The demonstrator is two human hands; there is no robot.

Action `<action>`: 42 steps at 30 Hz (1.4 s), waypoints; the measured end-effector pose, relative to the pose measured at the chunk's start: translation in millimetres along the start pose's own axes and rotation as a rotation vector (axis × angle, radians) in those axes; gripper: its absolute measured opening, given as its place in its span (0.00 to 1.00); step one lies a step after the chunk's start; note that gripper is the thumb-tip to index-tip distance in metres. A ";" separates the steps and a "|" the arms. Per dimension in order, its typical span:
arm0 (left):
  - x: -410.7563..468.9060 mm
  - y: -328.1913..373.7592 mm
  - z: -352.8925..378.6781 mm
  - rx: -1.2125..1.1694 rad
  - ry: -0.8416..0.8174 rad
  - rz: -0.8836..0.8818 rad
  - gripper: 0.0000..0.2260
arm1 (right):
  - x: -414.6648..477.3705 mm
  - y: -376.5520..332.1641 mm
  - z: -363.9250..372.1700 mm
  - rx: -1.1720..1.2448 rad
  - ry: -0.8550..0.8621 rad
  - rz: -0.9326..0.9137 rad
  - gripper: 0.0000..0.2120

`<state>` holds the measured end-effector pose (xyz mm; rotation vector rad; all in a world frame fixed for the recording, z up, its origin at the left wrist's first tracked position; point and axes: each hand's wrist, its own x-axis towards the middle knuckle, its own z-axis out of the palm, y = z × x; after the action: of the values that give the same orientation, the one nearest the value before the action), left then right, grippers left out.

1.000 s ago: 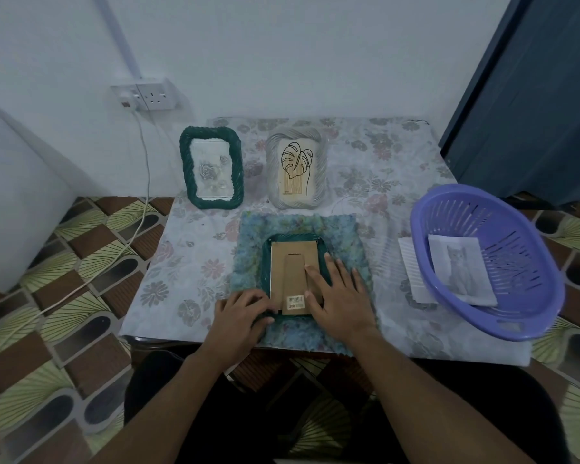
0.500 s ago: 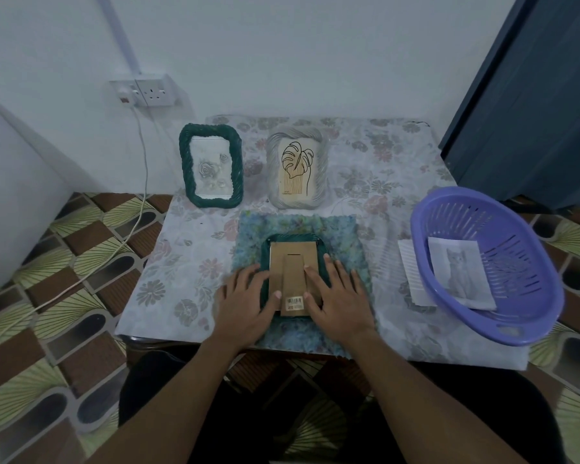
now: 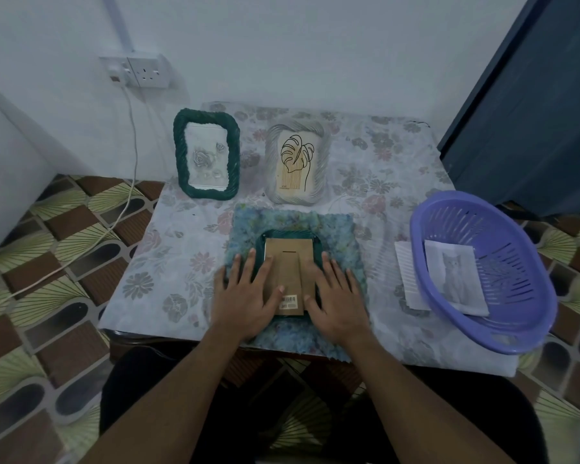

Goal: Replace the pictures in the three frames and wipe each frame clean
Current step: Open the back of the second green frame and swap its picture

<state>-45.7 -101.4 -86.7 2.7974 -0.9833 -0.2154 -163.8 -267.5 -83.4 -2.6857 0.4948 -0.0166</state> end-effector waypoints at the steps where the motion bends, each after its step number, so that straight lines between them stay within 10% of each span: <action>1: 0.0 -0.6 0.4 -0.005 0.003 0.004 0.32 | -0.4 0.3 -1.3 0.068 0.025 0.012 0.39; 42: 0.2 -1.8 -0.3 -0.026 -0.014 -0.002 0.32 | -1.1 2.0 -6.6 0.037 -0.107 0.021 0.35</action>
<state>-44.5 -100.1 -86.8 2.7779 -0.9735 -0.2471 -166.1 -271.3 -78.1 -2.6285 0.4850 0.1226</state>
